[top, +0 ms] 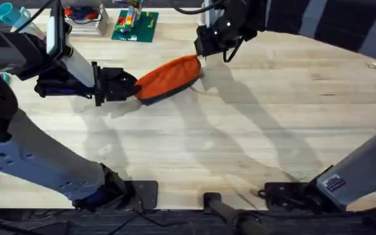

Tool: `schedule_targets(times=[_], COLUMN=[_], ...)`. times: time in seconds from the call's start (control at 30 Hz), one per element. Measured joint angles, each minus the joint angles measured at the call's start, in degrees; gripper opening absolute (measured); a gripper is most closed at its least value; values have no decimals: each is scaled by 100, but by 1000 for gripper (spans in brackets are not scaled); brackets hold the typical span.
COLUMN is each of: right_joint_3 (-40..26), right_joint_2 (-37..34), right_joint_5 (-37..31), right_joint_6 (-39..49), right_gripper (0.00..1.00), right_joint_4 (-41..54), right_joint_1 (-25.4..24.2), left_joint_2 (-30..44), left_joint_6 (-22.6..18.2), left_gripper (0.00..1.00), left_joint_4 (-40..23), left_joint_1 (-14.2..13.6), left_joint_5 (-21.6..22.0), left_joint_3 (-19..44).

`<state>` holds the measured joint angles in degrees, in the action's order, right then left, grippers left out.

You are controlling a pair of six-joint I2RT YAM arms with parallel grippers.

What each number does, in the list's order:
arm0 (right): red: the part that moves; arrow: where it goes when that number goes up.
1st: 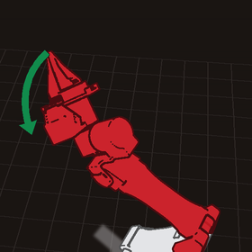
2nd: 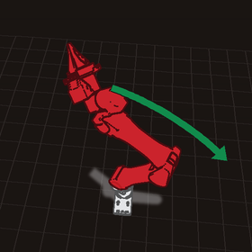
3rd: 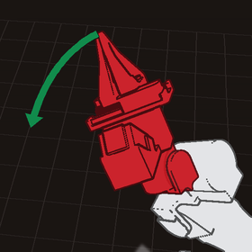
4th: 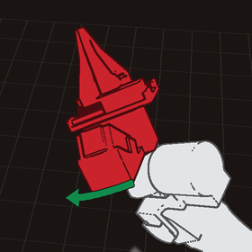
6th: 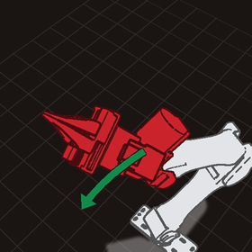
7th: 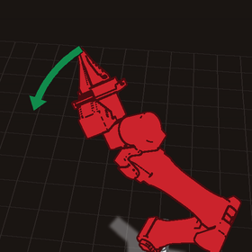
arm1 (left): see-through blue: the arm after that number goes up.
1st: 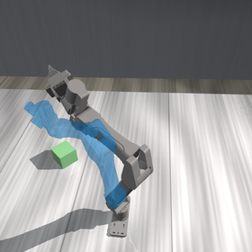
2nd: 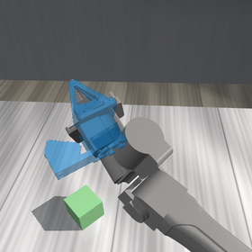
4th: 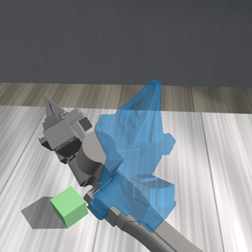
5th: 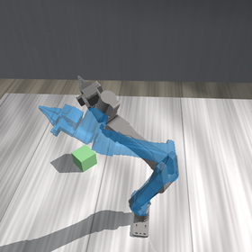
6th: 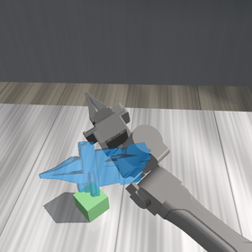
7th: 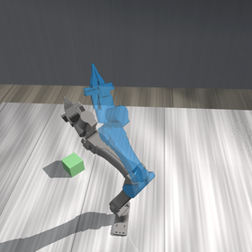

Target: Unzip the bag, pick up the pens from the table one at a time and place them inside, then zip the bag closed.

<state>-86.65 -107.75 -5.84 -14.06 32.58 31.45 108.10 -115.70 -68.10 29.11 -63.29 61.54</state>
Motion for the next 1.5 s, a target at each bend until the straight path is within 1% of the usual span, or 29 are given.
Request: schedule_targets(times=[0.17, 0.27, 0.43, 0.63, 0.73, 0.9, 1.1, 1.13, 1.17, 1.2, 1.3, 1.33, 1.37, 1.5], right_joint_3=[-14, -90, -122, -144, -144, -144, -144, -144, -144, -144, -144, -144, -144, -144], right_joint_2=[-22, -199, -508, -537, -552, -651, -686, -684, -684, -684, -686, -684, -684, -684], right_joint_5=[56, 51, 99, 143, -42, -608, -812, -815, -828, -834, -834, -838, -836, -837], right_joint_6=[2, 4, 2, 24, 44, 42, 44, 32, 46, 46, 46, 65, 66, 66], right_gripper=[31, 31, 31, 31, 31, 39, 110, 176, 310, 471, 900, 967, 990, 997], right_joint_4=[265, 399, 404, 436, 502, 590, 609, 609, 608, 607, 609, 612, 621, 627], right_joint_1=[-87, -126, -217, -405, -612, -1015, -1019, -1008, -998, -991, -987, -987, -987, -987], left_joint_2=[0, 0, 0, 0, 0, 0, 2, 0, 0, 0, 1, 2, 0, 2], left_joint_6=[2, 2, 7, 18, 20, 20, 20, 20, 20, 20, 20, 20, 20, 20], left_gripper=[42, 42, 42, 42, 42, 42, 42, 42, 42, 42, 42, 42, 42, 42], left_joint_4=[-7, -2, -7, -4, -4, -2, -2, -2, -2, -2, -2, -2, -2, -2], left_joint_1=[0, -9, -14, -16, -16, 8, 8, 8, 8, 8, 8, 8, 8, 8], left_joint_5=[-2, -9, -11, -11, -6, 16, 24, 26, 26, 26, 28, 28, 28, 28], left_joint_3=[0, 0, 0, 0, 0, 0, 0, 0, 0, 0, 0, 0, 0, 0])
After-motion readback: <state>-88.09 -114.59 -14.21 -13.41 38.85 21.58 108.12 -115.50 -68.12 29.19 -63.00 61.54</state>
